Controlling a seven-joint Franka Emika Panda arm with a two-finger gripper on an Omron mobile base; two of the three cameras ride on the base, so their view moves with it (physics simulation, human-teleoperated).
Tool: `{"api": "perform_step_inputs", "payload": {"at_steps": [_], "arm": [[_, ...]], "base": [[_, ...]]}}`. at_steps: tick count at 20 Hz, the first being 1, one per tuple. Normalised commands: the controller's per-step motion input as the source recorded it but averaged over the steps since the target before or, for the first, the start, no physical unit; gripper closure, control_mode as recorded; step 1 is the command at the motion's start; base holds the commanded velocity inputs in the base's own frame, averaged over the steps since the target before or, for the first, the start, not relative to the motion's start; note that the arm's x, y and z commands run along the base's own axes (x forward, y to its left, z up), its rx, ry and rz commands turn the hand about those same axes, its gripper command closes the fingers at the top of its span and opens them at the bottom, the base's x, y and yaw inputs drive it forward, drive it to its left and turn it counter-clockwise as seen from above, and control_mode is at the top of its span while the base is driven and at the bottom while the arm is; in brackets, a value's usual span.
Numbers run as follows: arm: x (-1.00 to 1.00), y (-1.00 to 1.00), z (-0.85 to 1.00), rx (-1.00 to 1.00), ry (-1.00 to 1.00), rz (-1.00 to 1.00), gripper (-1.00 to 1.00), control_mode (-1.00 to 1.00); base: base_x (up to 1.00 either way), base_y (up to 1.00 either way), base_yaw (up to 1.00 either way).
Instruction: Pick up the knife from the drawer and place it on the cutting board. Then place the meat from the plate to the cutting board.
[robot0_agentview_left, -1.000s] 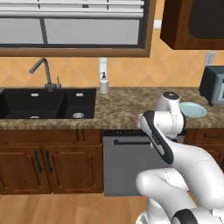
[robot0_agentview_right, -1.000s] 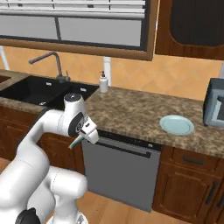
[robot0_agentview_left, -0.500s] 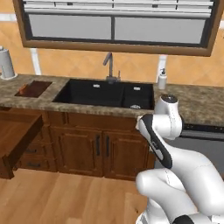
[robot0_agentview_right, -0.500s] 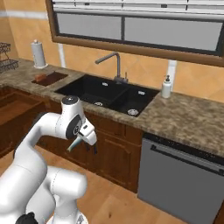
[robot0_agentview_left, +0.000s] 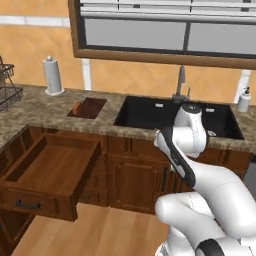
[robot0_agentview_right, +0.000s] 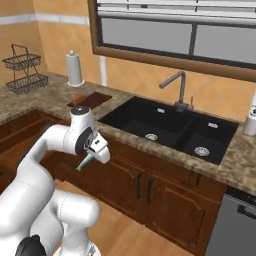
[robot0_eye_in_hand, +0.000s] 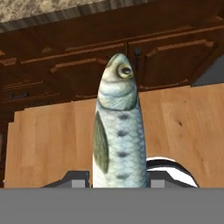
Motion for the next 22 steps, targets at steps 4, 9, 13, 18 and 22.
{"api": "perform_step_inputs", "payload": {"at_steps": [4, 9, 13, 18, 22], "arm": [[0.0, 0.0, 0.0, 0.0, 0.0, 0.0, 1.0, 1.0], [0.0, 0.0, 0.0, 0.0, 0.0, 0.0, 1.0, 1.0], [0.0, 0.0, 0.0, 0.0, 0.0, 0.0, 1.0, 1.0], [0.0, 0.0, 0.0, 0.0, 0.0, 0.0, 1.0, 1.0], [0.0, 0.0, 0.0, 0.0, 0.0, 0.0, 1.0, 1.0]], "base": [[0.97, 0.92, 0.19], [0.97, 0.19, 0.24], [0.83, 0.11, 0.23], [0.49, 0.26, 0.16], [0.72, 0.1, 0.06]]}}
